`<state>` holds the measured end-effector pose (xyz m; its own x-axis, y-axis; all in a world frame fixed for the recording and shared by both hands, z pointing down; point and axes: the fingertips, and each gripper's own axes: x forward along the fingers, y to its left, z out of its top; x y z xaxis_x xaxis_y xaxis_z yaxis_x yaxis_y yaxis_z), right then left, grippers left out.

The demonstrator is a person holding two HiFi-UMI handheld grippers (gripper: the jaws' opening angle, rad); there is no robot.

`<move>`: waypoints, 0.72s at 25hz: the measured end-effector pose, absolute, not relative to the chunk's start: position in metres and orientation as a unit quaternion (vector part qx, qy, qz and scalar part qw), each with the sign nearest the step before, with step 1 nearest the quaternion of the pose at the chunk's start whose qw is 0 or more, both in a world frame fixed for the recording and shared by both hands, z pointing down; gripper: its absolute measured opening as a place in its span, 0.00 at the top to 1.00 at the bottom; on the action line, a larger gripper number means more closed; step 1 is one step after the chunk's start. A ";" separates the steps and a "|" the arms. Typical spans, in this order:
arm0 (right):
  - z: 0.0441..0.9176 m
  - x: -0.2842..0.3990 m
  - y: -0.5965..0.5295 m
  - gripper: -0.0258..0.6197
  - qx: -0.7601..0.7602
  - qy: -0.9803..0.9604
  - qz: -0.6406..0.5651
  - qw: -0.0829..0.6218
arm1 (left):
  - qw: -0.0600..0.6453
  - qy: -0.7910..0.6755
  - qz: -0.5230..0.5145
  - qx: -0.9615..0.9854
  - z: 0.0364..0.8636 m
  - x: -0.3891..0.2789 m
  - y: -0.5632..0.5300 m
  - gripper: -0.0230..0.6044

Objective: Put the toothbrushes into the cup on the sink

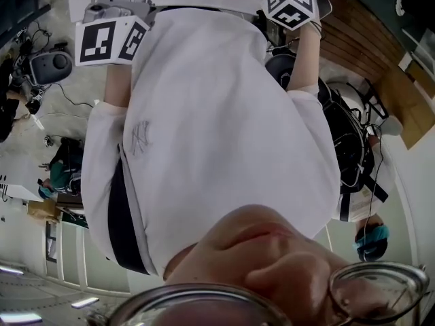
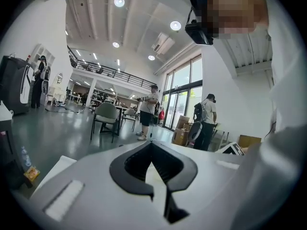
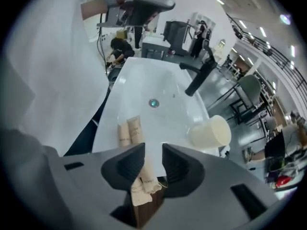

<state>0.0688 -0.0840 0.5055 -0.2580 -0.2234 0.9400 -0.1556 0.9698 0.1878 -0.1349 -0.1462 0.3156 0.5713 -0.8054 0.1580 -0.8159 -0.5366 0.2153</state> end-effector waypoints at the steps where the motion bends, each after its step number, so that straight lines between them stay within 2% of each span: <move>1: 0.516 0.070 -0.088 0.79 0.104 -0.788 -0.030 0.606 | 0.137 -0.464 0.021 0.875 0.322 -0.134 -0.154 0.96; 8: 0.556 0.093 -0.086 0.79 0.028 -0.777 0.000 0.629 | 0.156 -0.472 0.030 0.867 0.334 -0.111 -0.173 0.96; 18: 0.579 0.093 -0.068 0.79 -0.051 -0.768 0.047 0.637 | 0.169 -0.495 0.038 0.851 0.338 -0.116 -0.171 0.96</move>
<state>0.0927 -0.0676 0.5789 -0.1835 0.1378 0.9733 0.0177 0.9904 -0.1369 -0.1157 -0.1709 0.3380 0.5067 -0.8303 0.2320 -0.8560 -0.4525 0.2501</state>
